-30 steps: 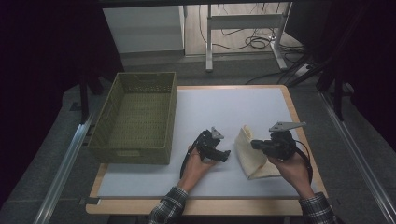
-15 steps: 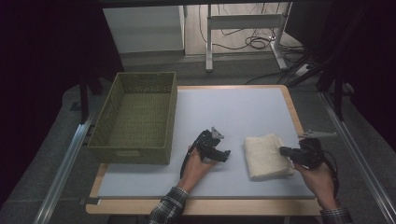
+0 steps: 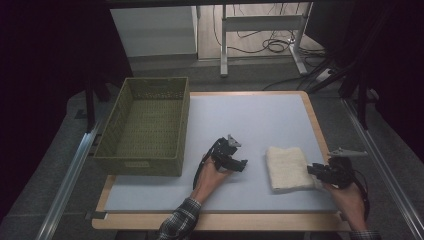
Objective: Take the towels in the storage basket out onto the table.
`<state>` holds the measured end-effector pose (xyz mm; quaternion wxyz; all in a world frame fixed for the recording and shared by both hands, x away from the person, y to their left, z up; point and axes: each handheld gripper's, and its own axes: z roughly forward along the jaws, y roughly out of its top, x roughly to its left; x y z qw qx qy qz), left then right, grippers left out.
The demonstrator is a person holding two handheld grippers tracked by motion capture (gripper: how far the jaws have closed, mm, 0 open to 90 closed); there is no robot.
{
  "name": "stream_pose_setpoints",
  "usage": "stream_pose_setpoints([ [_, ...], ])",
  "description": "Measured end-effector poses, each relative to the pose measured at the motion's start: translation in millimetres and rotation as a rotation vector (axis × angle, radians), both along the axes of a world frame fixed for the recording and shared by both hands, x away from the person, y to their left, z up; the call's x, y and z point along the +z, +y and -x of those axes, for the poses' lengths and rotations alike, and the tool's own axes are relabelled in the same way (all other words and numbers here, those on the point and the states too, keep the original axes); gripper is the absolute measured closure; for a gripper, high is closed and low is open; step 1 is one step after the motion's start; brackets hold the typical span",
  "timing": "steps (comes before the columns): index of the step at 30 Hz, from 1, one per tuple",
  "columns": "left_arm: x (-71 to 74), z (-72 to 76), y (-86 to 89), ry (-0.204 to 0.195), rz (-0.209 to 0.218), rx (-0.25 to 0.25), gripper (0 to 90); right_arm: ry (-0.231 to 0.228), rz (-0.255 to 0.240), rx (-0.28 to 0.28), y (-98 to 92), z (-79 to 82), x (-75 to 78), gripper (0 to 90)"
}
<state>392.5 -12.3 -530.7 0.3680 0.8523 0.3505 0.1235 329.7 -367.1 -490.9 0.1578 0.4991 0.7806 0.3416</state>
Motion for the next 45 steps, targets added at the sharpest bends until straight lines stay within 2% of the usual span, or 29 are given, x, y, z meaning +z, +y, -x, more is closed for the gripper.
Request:
stream_pose_setpoints([
  [3,14.3,-5.4,-15.5,-0.019,0.023,-0.03,22.1,-0.023,0.005,0.012,-0.4,9.9,7.0,64.5],
  [5,23.1,-9.0,-27.8,-0.027,0.038,-0.05,22.9,-0.022,0.009,0.022,-0.3,15.7,8.0,63.5],
  [8,31.0,-15.0,-45.7,-0.02,0.083,-0.081,24.0,-0.016,0.005,0.026,-0.6,23.1,4.8,62.0],
  [12,28.0,-24.3,-65.1,-0.003,0.107,-0.102,26.3,-0.015,0.011,0.027,-1.0,30.3,-1.9,59.5],
  [16,13.1,-31.9,-77.2,0.013,0.065,-0.082,30.5,-0.007,0.028,0.015,-3.4,31.8,-11.0,56.9],
  [20,1.3,-34.9,-78.8,0.041,0.054,-0.089,33.1,0.012,0.035,0.026,-1.8,31.9,-21.1,55.3],
  [21,0.5,-34.4,-77.5,0.033,0.062,-0.09,33.0,0.002,0.031,0.025,-1.7,33.0,-21.9,55.3],
  [24,0.1,-31.4,-77.4,0.03,0.067,-0.098,39.0,0.006,0.029,0.018,-0.4,33.2,-22.2,62.6],
  [25,0.1,-29.5,-77.5,0.029,0.068,-0.107,43.8,0.012,0.02,0.023,-0.2,33.3,-22.3,68.3],
  [26,0.1,-29.5,-77.5,0.029,0.068,-0.107,49.5,0.012,0.02,0.023,-0.2,33.3,-22.3,68.3],
  [27,-1.3,-26.7,-76.9,0.039,0.098,-0.125,56.4,0.025,-0.017,0.034,0.0,33.4,-23.3,77.0],
  [30,-3.8,-27.5,-74.4,0.091,0.163,-0.151,74.4,0.044,-0.07,0.04,-3.7,31.9,-24.9,81.3],
  [32,-4.2,-27.5,-73.8,0.104,0.177,-0.16,81.1,0.051,-0.08,0.046,-4.8,31.4,-24.8,82.5],
  [36,1.3,-25.6,-74.1,0.072,0.139,-0.177,83.5,0.052,-0.062,0.055,-2.1,30.9,-21.1,83.3],
  [42,14.6,-22.6,-65.1,0.024,0.102,-0.169,83.4,0.032,-0.085,0.09,5.2,30.3,-10.5,83.4],
  [45,21.2,-22.0,-56.5,0.01,0.102,-0.153,83.1,0.014,-0.089,0.116,13.5,28.8,-3.1,83.3],
])
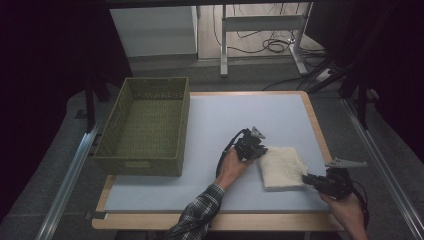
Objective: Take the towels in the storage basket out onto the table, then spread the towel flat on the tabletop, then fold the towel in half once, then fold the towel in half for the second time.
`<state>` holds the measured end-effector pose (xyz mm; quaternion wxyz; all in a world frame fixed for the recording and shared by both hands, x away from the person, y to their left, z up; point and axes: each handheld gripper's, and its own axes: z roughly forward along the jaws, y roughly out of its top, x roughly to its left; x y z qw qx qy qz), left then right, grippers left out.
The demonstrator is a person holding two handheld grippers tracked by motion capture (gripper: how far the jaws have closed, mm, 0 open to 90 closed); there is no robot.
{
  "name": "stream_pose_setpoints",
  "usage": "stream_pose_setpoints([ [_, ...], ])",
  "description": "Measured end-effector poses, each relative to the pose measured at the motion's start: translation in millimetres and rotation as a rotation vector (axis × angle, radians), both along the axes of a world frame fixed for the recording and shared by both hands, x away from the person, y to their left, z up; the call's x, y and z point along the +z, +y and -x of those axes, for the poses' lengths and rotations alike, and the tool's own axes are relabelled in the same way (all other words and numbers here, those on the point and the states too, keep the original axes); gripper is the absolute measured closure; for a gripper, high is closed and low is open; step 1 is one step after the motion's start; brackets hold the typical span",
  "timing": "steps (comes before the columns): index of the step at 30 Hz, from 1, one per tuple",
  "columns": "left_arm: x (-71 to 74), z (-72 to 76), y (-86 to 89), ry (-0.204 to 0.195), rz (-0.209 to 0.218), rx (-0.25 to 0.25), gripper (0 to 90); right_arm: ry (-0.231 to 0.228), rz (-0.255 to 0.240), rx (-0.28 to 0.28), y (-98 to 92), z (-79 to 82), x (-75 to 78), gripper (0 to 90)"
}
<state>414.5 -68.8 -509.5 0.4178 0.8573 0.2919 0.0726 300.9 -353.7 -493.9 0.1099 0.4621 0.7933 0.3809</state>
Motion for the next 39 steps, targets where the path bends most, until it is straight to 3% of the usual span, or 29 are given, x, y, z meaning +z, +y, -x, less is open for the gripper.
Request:
stream_pose_setpoints([
  [8,13.6,0.7,26.5,-0.042,-0.025,0.022,82.5,-0.039,0.007,0.067,26.5,-5.9,15.0,83.2],
  [14,21.0,1.4,41.7,-0.059,-0.016,0.052,82.4,-0.056,0.008,0.105,42.2,-11.1,20.7,83.2],
  [39,66.4,5.8,99.9,-0.128,-0.072,0.131,82.1,-0.102,-0.011,0.207,101.8,-31.6,42.0,83.1],
])
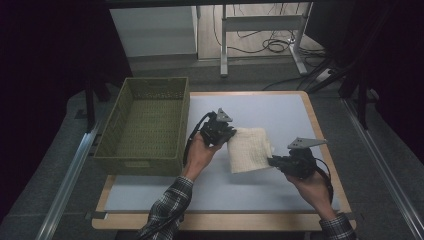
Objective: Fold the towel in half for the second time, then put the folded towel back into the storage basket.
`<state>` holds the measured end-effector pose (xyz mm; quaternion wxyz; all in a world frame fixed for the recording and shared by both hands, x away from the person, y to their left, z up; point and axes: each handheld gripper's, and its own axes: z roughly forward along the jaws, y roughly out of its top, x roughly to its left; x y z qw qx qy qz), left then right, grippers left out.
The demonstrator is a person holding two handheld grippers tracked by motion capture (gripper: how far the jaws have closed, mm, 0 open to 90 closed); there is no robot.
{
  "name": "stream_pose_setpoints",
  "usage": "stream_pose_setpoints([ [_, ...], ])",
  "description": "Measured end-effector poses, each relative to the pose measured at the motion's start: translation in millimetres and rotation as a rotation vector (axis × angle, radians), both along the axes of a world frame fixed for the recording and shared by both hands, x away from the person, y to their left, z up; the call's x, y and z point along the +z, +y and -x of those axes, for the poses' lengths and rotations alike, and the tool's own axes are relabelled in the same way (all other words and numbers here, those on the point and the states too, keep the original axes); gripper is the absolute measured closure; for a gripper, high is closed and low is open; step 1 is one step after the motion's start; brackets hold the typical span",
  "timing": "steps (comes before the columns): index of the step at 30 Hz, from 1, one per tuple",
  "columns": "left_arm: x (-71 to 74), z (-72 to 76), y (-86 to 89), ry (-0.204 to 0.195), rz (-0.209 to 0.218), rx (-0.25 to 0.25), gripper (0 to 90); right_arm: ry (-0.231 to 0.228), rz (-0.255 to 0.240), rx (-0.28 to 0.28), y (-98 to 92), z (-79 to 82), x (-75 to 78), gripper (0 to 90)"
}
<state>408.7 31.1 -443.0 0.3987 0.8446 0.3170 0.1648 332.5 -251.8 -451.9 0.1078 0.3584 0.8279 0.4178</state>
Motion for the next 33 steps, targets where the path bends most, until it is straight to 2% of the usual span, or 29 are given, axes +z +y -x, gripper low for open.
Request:
stream_pose_setpoints([
  [4,8.6,1.4,8.7,-0.016,-0.021,0.009,82.0,-0.001,-0.006,0.015,9.9,-3.8,2.7,83.2],
  [11,20.2,1.1,23.9,-0.031,-0.018,0.035,81.9,-0.02,-0.008,0.045,26.6,-10.0,12.1,83.1],
  [16,27.2,0.2,34.5,-0.043,-0.03,0.049,81.9,-0.024,-0.007,0.058,35.0,-13.8,16.6,83.2],
  [25,42.4,-12.5,57.0,-0.059,-0.028,0.085,81.9,-0.049,-0.019,0.072,56.4,-28.3,34.2,83.2],
  [30,48.6,-21.1,64.6,-0.062,-0.039,0.102,81.9,-0.06,-0.007,0.076,69.1,-37.8,38.6,83.2],
  [33,53.8,-25.4,70.2,-0.069,-0.063,0.11,81.9,-0.06,-0.007,0.074,75.0,-44.4,38.9,83.1],
])
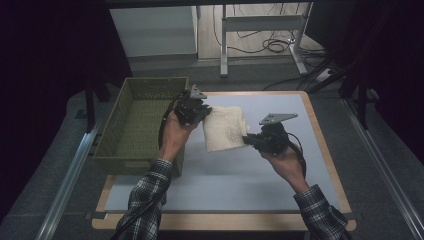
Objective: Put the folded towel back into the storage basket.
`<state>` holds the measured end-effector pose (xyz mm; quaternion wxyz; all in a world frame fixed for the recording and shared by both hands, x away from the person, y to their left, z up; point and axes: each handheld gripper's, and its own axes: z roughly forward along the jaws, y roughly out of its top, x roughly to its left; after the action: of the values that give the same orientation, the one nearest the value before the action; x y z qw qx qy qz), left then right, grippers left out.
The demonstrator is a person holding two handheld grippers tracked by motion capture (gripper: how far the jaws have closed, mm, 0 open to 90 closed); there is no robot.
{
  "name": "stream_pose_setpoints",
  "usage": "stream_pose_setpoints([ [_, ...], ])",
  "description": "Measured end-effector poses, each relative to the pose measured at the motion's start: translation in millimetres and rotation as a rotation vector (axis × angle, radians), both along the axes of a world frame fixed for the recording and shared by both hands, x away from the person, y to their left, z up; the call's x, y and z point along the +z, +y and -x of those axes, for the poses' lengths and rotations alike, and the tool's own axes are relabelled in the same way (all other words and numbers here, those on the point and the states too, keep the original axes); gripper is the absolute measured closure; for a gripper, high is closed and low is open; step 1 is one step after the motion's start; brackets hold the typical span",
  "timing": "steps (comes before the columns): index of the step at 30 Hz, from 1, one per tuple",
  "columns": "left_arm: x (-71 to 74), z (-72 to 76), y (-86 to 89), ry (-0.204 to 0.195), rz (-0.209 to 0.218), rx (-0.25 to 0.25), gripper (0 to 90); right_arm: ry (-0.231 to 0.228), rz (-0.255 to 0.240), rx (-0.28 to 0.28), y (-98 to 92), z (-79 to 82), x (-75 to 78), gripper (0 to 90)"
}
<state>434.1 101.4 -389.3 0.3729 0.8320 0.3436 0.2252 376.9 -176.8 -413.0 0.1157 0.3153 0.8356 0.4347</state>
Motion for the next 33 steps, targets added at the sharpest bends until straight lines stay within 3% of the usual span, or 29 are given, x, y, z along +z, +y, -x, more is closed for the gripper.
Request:
stream_pose_setpoints([
  [15,29.5,-7.3,36.5,-0.038,-0.004,0.074,82.0,-0.003,-0.056,0.025,32.3,-20.0,21.5,83.1],
  [23,44.7,-3.4,56.3,-0.067,-0.04,0.118,82.0,-0.01,-0.068,0.058,57.3,-23.0,31.8,83.1],
  [33,51.9,4.6,93.7,-0.085,-0.077,0.185,82.0,-0.009,-0.081,0.109,99.4,-25.5,33.9,83.1],
])
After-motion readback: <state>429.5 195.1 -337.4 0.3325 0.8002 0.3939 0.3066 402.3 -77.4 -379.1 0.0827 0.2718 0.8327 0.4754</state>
